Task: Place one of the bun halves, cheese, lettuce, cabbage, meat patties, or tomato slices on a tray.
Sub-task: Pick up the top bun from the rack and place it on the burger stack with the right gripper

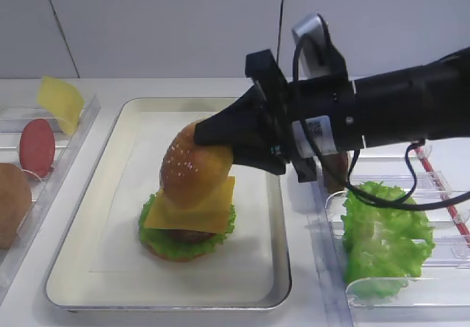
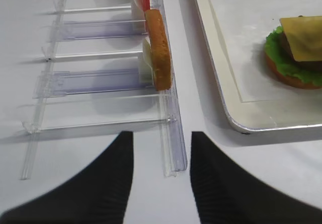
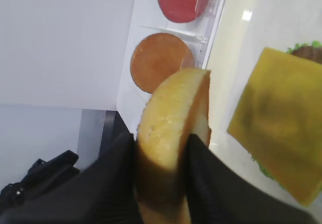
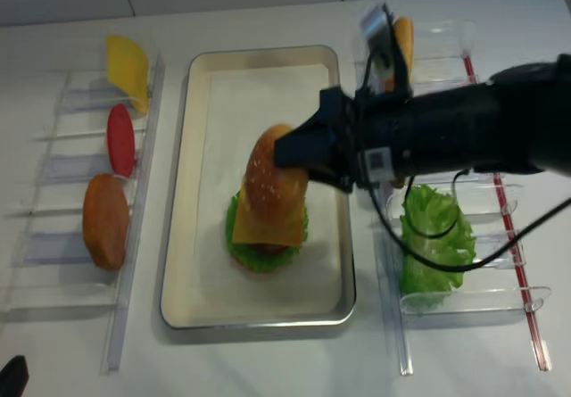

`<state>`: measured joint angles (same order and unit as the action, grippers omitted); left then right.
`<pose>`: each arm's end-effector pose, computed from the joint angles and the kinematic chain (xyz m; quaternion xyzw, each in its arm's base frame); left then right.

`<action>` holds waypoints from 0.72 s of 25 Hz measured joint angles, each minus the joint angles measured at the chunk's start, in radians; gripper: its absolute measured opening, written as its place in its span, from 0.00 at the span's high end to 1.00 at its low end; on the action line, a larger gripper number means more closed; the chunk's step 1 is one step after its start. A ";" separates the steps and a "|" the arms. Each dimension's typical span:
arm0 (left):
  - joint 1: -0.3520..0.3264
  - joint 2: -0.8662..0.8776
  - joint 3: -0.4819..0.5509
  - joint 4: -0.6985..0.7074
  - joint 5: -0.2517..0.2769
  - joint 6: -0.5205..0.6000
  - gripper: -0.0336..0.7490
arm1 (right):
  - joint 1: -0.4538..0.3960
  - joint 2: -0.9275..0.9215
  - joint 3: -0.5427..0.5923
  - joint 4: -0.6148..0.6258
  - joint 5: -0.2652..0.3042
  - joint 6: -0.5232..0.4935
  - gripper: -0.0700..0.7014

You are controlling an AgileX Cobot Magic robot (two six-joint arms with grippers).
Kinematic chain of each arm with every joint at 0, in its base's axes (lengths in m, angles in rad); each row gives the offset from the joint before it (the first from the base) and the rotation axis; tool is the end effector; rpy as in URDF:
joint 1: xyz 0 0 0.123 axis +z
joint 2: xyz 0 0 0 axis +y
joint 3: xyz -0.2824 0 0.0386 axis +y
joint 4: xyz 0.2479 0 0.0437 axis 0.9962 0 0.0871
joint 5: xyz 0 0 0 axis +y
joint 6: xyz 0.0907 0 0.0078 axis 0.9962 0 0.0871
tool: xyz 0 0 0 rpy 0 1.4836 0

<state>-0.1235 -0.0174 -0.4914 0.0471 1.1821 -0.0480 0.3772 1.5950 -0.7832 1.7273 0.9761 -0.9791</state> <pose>-0.0115 0.0054 0.2652 0.0308 0.8804 -0.0171 0.4728 0.2455 0.1775 0.2297 -0.0439 0.7971 0.5862 0.1378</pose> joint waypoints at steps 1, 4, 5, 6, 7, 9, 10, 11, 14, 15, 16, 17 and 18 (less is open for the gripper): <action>0.000 0.000 0.000 0.000 0.000 0.000 0.63 | 0.004 0.020 0.000 0.002 0.000 0.001 0.56; 0.000 0.000 0.000 0.000 0.000 0.000 0.63 | 0.009 0.046 0.000 0.003 -0.005 0.002 0.56; 0.000 0.000 0.000 0.000 0.000 0.000 0.63 | 0.009 0.053 -0.002 0.003 -0.006 0.002 0.56; 0.000 0.000 0.000 0.000 0.000 0.000 0.63 | 0.009 0.061 -0.012 0.003 -0.009 0.002 0.56; 0.000 0.000 0.000 0.000 0.000 0.000 0.63 | 0.009 0.070 -0.021 0.003 -0.009 0.002 0.56; 0.000 0.000 0.000 0.000 0.000 0.000 0.63 | 0.013 0.092 -0.045 0.006 -0.009 0.007 0.56; 0.000 0.000 0.000 0.000 0.000 0.000 0.63 | 0.014 0.099 -0.054 0.007 -0.009 0.011 0.56; 0.000 0.000 0.000 0.000 0.000 0.000 0.63 | 0.022 0.108 -0.066 0.007 -0.010 0.012 0.56; 0.000 0.000 0.000 0.000 0.000 0.000 0.63 | 0.034 0.132 -0.083 0.009 -0.010 0.013 0.56; 0.000 0.000 0.000 0.000 0.000 0.000 0.63 | 0.037 0.140 -0.083 0.009 -0.010 0.013 0.56; 0.000 0.000 0.000 0.000 0.000 0.000 0.63 | 0.038 0.149 -0.084 0.009 -0.011 0.013 0.56; 0.000 0.000 0.000 0.000 0.000 0.000 0.63 | 0.039 0.158 -0.084 0.009 -0.014 0.013 0.56; 0.000 0.000 0.000 0.000 0.000 0.000 0.63 | 0.039 0.166 -0.084 0.009 -0.015 0.013 0.56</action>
<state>-0.1235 -0.0174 -0.4914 0.0471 1.1821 -0.0480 0.4163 1.7607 -0.8667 1.7368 0.9613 -0.9661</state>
